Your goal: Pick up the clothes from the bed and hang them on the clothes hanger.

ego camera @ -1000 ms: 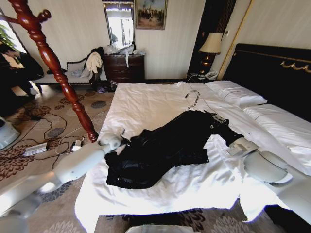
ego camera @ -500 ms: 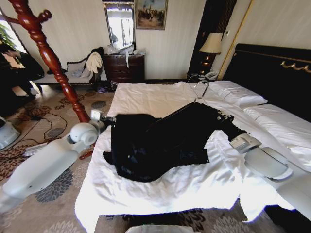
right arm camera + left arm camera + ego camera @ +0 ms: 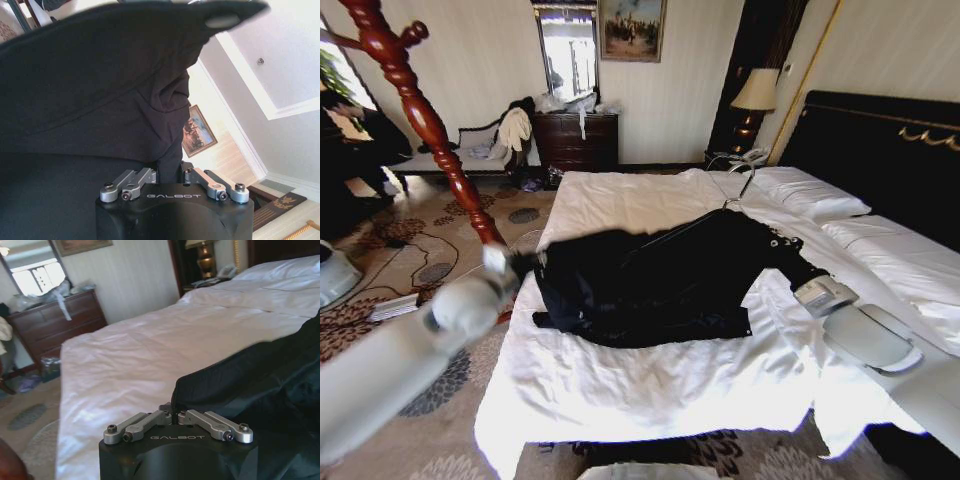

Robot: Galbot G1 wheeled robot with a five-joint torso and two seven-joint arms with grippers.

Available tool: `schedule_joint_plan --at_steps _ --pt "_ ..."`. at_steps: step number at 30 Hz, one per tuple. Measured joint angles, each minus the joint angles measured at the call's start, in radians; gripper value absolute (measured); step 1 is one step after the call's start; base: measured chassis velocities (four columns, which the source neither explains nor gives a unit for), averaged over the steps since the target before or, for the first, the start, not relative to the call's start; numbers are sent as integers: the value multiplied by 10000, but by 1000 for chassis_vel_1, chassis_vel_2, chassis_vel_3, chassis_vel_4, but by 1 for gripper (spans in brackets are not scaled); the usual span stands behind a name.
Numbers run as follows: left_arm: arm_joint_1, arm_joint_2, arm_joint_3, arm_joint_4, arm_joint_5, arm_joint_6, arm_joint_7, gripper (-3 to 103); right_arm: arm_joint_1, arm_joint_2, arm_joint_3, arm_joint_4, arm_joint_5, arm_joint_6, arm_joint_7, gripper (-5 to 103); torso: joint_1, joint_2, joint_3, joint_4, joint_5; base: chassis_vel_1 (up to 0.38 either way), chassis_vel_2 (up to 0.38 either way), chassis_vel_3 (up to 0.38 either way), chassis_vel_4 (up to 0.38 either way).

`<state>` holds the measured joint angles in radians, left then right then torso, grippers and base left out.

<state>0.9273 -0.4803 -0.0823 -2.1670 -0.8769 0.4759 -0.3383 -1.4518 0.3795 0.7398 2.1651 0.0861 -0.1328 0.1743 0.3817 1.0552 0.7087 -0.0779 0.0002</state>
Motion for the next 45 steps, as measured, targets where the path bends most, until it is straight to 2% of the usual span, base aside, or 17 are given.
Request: schedule_joint_plan --at_steps 4,8,14,18,20,22,24,27,30,31,37,39,40,41,43,44,45 --pt "259 -90 259 -227 220 -2 -50 0 -76 -21 42 23 -48 17 0 19 0 -1 0 -4 -3 0 0 0 0" --pt "590 -96 318 -332 308 -4 -37 9 -174 -19 107 30 -81 57 0 19 1 0 0 -3 -1 0 0 0 0" --pt "1507 235 307 -702 1108 -39 353 36 -78 19 18 -21 -150 139 -1 19 1 0 0 3 -1 0 0 0 0" --pt "1632 236 299 -749 1212 -30 371 41 -62 40 -7 -65 -194 171 -2 19 1 0 1 1 -3 0 0 0 0" --pt "1749 294 257 -876 1390 -45 384 57 -84 84 -12 -157 -269 240 -6 19 1 0 0 -1 -4 0 0 0 0" --pt "1784 367 224 -969 1406 -87 430 57 -93 96 -10 -189 -288 258 -6 19 1 0 0 -1 -3 0 0 0 0" --pt "1857 510 144 -1191 1436 -294 639 69 -109 106 3 -226 -300 278 -7 19 1 0 0 -1 -2 0 0 0 0" --pt "1822 625 59 -1497 1122 -586 819 80 -120 116 26 -261 -312 293 -6 19 1 0 0 1 -2 0 0 0 0" --pt "1124 522 40 -1691 -156 -739 764 90 -128 141 46 -282 -347 307 -5 19 0 0 0 3 0 0 0 0 0" --pt "436 331 39 -1630 -1266 -581 504 96 -136 149 60 -283 -350 308 1 19 1 0 0 -3 -2 0 0 0 0" --pt "-1457 -200 76 -302 -3357 202 221 100 -144 136 65 -236 -354 308 12 19 3 -1 1 -6 -3 0 0 0 0" --pt "-2029 -263 255 575 -4058 410 647 100 10 55 -87 -270 -348 321 8 19 4 -2 3 -2 -3 0 0 0 0" --pt "-2182 -221 372 916 -4073 277 1350 100 94 26 -162 -302 -347 345 -3 19 4 -2 3 1 -5 0 0 0 0" --pt "-2182 -221 372 916 -4073 277 1350 100 94 26 -162 -302 -347 345 -3 19 4 -2 3 1 -5 0 0 0 0" --pt "-2579 -87 865 1538 -3647 -711 2978 100 206 -10 -262 -334 -343 382 -27 19 3 -1 2 6 -3 0 0 0 0" --pt "-2579 -87 865 1538 -3647 -711 2978 100 206 -10 -262 -334 -343 382 -27 19 3 -1 2 6 -3 0 0 0 0" --pt "-2794 -67 1159 1840 -3336 -1296 3713 100 243 -18 -287 -349 -338 400 -33 19 3 -1 2 3 -3 0 0 0 0"
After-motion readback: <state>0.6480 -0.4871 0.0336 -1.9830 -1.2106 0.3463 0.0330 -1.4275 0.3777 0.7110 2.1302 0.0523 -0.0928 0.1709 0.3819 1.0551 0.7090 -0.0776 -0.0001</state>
